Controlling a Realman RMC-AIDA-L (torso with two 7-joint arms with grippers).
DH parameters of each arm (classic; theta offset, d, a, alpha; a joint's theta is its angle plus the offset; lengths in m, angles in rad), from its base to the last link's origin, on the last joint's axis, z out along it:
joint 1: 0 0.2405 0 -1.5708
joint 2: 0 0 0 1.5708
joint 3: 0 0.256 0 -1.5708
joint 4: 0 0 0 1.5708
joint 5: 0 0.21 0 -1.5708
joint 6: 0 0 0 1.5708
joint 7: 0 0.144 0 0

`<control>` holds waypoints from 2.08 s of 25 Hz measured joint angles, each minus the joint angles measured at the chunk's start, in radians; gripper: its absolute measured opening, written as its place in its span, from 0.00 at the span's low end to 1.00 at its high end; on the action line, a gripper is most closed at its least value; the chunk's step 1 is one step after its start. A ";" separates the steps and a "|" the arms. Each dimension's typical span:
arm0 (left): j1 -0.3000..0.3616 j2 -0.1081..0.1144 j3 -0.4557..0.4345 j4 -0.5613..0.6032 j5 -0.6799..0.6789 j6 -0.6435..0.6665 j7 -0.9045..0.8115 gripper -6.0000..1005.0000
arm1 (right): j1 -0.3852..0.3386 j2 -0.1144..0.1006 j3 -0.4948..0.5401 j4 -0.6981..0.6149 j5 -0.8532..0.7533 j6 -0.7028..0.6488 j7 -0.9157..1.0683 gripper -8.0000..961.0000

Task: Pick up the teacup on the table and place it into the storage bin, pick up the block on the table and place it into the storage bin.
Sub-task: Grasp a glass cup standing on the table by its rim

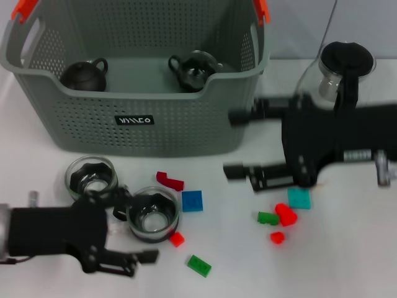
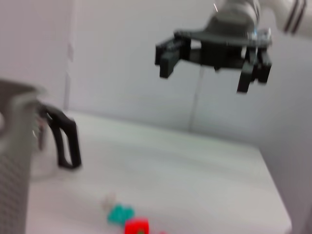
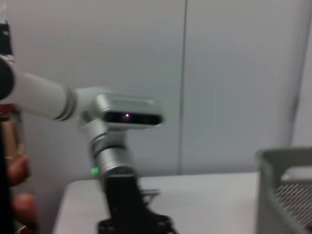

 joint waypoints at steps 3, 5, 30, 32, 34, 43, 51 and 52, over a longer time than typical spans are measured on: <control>0.000 -0.031 0.098 0.111 0.044 -0.043 -0.032 0.89 | -0.006 0.000 -0.001 0.066 -0.003 -0.042 0.013 0.85; -0.009 -0.033 0.176 0.150 0.053 -0.067 -0.069 0.89 | -0.001 -0.002 -0.004 0.114 -0.014 -0.054 0.026 0.85; -0.093 -0.034 0.619 0.345 0.315 -0.327 -0.405 0.89 | 0.069 -0.007 0.127 0.308 -0.245 -0.061 0.097 0.85; -0.093 -0.035 0.659 0.349 0.334 -0.352 -0.433 0.89 | 0.073 -0.007 0.127 0.320 -0.246 -0.059 0.095 0.85; -0.094 -0.035 0.699 0.351 0.349 -0.379 -0.459 0.89 | 0.076 -0.007 0.127 0.329 -0.246 -0.057 0.094 0.85; -0.110 -0.035 0.729 0.359 0.352 -0.400 -0.548 0.89 | 0.080 -0.009 0.150 0.333 -0.247 -0.057 0.093 0.84; -0.104 -0.037 0.747 0.362 0.349 -0.430 -0.588 0.45 | 0.082 -0.011 0.163 0.333 -0.247 -0.058 0.093 0.84; -0.103 -0.037 0.750 0.363 0.348 -0.433 -0.589 0.40 | 0.083 -0.011 0.166 0.333 -0.247 -0.058 0.093 0.84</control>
